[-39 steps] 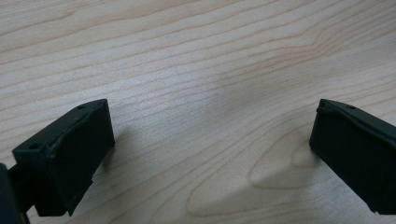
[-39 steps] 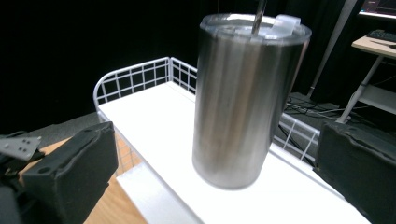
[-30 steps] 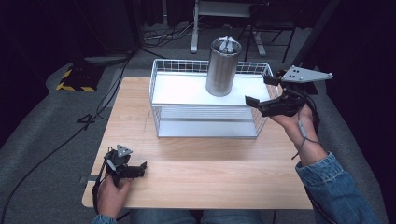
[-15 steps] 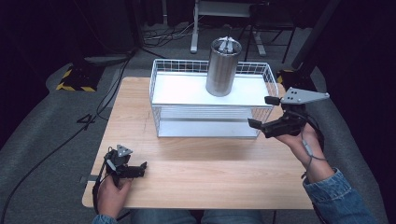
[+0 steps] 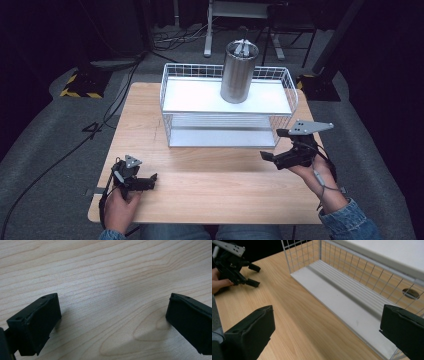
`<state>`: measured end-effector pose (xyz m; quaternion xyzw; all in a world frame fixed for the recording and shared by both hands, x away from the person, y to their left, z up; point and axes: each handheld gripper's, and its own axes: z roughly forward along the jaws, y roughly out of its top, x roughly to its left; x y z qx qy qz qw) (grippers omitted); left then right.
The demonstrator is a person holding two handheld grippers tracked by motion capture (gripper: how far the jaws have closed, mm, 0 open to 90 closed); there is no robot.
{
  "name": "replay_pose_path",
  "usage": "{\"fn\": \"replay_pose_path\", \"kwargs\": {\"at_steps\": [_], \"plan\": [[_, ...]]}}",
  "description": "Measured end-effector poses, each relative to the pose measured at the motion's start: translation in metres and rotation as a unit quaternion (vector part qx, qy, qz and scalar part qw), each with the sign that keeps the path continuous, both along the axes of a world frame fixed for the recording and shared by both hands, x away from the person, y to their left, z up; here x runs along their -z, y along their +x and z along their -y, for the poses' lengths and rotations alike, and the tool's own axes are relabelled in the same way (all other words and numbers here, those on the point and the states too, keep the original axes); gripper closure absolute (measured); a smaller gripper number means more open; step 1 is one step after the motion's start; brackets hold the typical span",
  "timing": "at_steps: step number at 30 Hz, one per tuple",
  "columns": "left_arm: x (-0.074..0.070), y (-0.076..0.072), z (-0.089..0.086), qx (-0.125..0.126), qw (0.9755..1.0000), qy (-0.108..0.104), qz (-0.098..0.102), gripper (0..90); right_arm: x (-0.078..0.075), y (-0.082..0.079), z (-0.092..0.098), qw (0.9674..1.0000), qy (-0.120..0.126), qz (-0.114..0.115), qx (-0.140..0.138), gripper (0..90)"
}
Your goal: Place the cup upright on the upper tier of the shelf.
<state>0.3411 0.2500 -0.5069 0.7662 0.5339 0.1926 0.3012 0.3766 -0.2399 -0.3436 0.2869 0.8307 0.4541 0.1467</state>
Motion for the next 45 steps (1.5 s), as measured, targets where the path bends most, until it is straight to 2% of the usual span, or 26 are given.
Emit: {"fn": "replay_pose_path", "kwargs": {"at_steps": [5,12,13,14,17,22,26,27,31,38,44,45], "plan": [[0.000,0.000,0.000,0.000,1.0000,0.000,0.000,0.3,0.022,-0.002,0.000,0.9998,-0.011,-0.015,0.003,0.0],[0.000,0.000,0.000,0.000,1.0000,-0.001,0.000,0.3,0.054,-0.006,-0.004,0.9993,-0.030,-0.020,-0.008,4.7],[0.000,0.000,0.000,0.000,1.0000,-0.001,0.000,0.3,0.054,-0.006,-0.004,0.9993,-0.030,-0.020,-0.008,4.7],[0.000,0.000,0.000,0.000,1.0000,0.000,0.000,0.3,0.062,-0.008,-0.006,0.9988,-0.043,-0.018,-0.010,5.0],[0.000,0.000,0.000,0.000,1.0000,0.000,0.000,0.3,0.070,-0.009,-0.007,0.9987,-0.041,-0.025,-0.013,5.0],[0.000,0.000,0.000,0.000,1.0000,0.000,0.000,0.3,0.093,-0.012,-0.010,0.9981,-0.037,-0.048,-0.014,6.5],[0.000,0.000,0.000,0.000,1.0000,0.000,0.000,0.3,0.104,-0.014,-0.011,0.9976,-0.044,-0.051,-0.015,8.0],[0.000,0.000,0.000,0.000,1.0000,0.000,0.000,0.3,0.112,-0.015,-0.012,0.9973,-0.047,-0.054,-0.014,8.5],[0.000,0.000,0.000,0.000,1.0000,0.000,0.000,0.3,0.122,-0.017,-0.012,0.9970,-0.052,-0.057,-0.009,10.2],[0.000,0.000,0.000,0.000,1.0000,0.000,0.000,0.3,0.139,-0.022,-0.015,0.9951,-0.087,-0.047,0.002,15.5],[0.000,0.000,0.000,0.000,1.0000,0.000,0.000,0.3,0.148,-0.022,-0.016,0.9942,-0.093,-0.055,0.003,15.8],[0.000,0.000,0.000,0.000,1.0000,0.000,0.000,0.3,0.152,-0.022,-0.017,0.9930,-0.103,-0.058,0.002,15.8]]}}
